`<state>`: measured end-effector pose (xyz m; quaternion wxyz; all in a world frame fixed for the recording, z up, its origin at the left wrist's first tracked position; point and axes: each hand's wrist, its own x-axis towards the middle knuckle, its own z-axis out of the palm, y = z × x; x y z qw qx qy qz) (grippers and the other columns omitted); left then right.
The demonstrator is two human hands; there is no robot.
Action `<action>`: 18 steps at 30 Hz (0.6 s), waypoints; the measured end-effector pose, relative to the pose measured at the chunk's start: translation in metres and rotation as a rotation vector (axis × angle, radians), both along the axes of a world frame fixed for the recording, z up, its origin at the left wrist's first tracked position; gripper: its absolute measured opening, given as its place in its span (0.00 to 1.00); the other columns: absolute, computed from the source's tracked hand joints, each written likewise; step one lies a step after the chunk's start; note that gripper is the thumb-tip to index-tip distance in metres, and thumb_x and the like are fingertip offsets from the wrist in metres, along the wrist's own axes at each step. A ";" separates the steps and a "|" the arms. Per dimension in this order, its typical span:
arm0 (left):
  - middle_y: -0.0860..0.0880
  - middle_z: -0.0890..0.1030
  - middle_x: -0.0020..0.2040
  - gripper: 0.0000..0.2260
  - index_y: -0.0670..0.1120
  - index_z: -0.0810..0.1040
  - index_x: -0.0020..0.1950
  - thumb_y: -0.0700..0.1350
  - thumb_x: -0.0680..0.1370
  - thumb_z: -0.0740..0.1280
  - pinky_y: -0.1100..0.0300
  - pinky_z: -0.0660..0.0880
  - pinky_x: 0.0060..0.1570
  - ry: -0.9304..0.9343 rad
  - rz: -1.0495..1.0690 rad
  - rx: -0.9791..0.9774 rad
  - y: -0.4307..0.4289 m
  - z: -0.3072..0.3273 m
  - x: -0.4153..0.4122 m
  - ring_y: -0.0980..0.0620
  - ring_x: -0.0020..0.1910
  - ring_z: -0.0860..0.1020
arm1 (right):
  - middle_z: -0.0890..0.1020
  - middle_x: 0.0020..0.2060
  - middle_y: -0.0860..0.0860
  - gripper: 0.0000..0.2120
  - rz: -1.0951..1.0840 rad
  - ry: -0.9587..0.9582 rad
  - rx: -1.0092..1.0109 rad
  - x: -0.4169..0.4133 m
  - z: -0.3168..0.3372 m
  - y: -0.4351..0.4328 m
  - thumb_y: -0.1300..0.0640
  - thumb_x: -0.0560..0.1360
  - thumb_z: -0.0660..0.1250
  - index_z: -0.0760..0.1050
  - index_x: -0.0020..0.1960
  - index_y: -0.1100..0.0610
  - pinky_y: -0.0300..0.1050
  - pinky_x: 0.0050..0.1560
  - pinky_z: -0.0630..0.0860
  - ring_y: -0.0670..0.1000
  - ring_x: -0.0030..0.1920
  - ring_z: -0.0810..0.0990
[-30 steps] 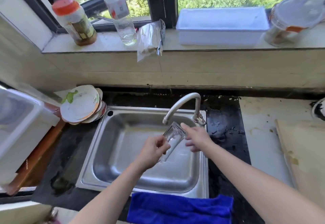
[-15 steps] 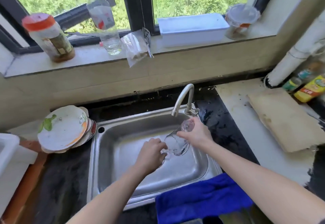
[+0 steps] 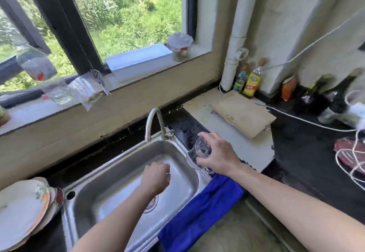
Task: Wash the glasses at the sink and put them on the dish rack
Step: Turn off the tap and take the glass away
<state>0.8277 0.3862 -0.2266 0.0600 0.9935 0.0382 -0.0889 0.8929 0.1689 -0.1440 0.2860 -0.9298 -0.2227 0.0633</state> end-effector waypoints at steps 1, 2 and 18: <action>0.49 0.80 0.50 0.09 0.48 0.78 0.49 0.44 0.75 0.59 0.54 0.67 0.45 -0.012 -0.037 0.003 -0.015 0.005 0.006 0.45 0.54 0.76 | 0.75 0.58 0.48 0.36 -0.039 -0.014 0.009 -0.005 0.002 -0.018 0.47 0.63 0.72 0.67 0.70 0.47 0.43 0.54 0.73 0.50 0.55 0.78; 0.50 0.80 0.50 0.09 0.48 0.78 0.48 0.43 0.75 0.58 0.54 0.67 0.45 -0.028 -0.079 -0.001 -0.032 0.009 0.011 0.45 0.54 0.76 | 0.75 0.59 0.48 0.37 -0.080 -0.025 0.018 -0.010 0.004 -0.037 0.46 0.63 0.72 0.67 0.71 0.47 0.44 0.56 0.72 0.50 0.57 0.77; 0.48 0.79 0.52 0.10 0.48 0.78 0.51 0.48 0.79 0.57 0.54 0.70 0.47 -0.118 -0.742 -0.102 -0.459 0.041 -0.002 0.45 0.53 0.76 | 0.73 0.48 0.42 0.39 -0.785 -0.047 0.107 -0.169 0.012 -0.433 0.42 0.59 0.70 0.70 0.70 0.46 0.42 0.52 0.75 0.46 0.46 0.76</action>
